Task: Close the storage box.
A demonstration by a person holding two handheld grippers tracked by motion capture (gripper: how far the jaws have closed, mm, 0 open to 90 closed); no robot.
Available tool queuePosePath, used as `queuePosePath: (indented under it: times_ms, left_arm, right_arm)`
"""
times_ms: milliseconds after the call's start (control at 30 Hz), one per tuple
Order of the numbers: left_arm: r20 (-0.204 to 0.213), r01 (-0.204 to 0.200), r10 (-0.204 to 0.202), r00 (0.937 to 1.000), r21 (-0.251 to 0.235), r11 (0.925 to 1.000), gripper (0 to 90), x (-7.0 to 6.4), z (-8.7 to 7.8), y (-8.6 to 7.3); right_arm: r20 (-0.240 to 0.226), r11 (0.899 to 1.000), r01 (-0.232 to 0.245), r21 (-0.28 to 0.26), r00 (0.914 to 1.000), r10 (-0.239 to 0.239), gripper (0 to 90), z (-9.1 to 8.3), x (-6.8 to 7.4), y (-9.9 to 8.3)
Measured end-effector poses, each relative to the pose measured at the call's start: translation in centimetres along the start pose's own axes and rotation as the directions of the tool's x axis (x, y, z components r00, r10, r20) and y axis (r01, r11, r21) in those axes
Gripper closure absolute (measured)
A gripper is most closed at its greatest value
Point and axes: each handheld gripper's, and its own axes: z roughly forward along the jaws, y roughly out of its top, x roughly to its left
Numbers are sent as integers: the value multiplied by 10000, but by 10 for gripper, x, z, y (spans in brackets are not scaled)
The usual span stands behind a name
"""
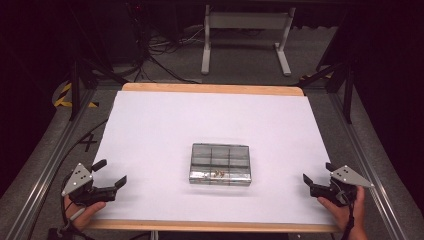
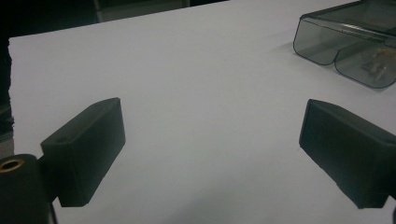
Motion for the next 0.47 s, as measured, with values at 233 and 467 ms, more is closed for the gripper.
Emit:
queuePosePath:
  times_ms: [233,467]
  left_arm:
    - [-3,-38,38,10000,118,9999,83,0,1,1]
    - [-60,-20,20,10000,146,9999,76,0,2,1]
  right_arm:
    - [153,9998,156,113,9998,-158,130,1,2,0]
    - [154,9996,200,181,9997,-203,114,2,3,1]
